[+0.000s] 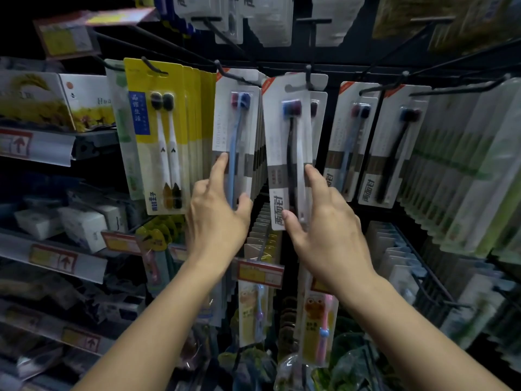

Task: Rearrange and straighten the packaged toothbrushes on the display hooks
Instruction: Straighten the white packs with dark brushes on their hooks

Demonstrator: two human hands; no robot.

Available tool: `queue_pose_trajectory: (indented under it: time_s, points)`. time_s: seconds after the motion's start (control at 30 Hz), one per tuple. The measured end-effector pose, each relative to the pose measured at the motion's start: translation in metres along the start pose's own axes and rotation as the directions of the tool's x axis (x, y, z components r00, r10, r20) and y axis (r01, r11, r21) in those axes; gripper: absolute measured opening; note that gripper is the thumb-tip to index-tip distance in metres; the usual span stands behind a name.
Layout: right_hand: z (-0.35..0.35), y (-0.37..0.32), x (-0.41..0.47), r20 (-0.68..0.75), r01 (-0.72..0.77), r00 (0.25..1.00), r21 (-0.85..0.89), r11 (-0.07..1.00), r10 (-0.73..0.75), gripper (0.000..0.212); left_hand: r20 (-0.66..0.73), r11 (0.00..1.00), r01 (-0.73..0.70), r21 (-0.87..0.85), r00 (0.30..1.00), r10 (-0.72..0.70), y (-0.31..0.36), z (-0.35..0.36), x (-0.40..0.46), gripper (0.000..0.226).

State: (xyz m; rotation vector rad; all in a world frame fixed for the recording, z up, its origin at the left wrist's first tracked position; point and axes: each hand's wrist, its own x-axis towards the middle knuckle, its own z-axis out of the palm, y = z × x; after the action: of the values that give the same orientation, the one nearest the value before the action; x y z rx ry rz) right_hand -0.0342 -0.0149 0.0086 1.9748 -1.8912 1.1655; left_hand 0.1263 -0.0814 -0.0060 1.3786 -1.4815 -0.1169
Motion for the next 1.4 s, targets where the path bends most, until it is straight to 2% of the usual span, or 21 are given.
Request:
queue_pose_trajectory:
  time_s: [0.1,0.2,0.33,0.53,0.87,1.03,1.23,1.4]
  points:
    - [0.004,0.0,0.003,0.039,-0.031,0.999,0.034,0.999,0.03,0.079,-0.003,1.0,-0.013,0.0,1.0,0.013,0.001,0.006,0.005,0.078]
    - [0.006,-0.001,0.005,0.047,-0.024,0.999,0.044,0.999,0.021,0.066,0.002,1.0,-0.014,0.002,1.0,0.014,0.001,0.01,0.008,0.079]
    - [0.008,0.004,0.012,0.075,-0.084,0.994,0.045,0.995,0.081,0.067,0.001,1.0,-0.014,-0.011,1.0,0.014,0.002,0.01,0.009,0.079]
    - [0.012,0.01,0.018,0.139,-0.179,0.979,0.213,0.961,0.151,0.042,0.007,1.0,-0.009,-0.009,1.0,0.009,0.003,0.007,0.007,0.078]
    - [0.01,0.01,0.024,0.122,-0.169,0.984,0.384,0.908,0.131,0.04,-0.006,1.0,-0.008,0.006,1.0,0.008,0.006,0.005,0.005,0.078]
    - [0.015,0.013,0.03,0.122,-0.207,0.978,0.465,0.861,0.169,0.033,-0.001,1.0,-0.006,-0.003,1.0,0.006,0.007,0.006,0.005,0.077]
    - [0.016,0.017,0.038,0.133,-0.302,0.953,0.429,0.851,0.271,0.037,0.0,1.0,-0.005,-0.013,1.0,0.005,0.006,0.009,0.008,0.078]
    - [0.016,0.021,0.042,0.129,-0.347,0.938,0.279,0.895,0.323,0.036,0.008,0.999,-0.005,0.033,1.0,0.005,0.004,0.011,0.009,0.079]
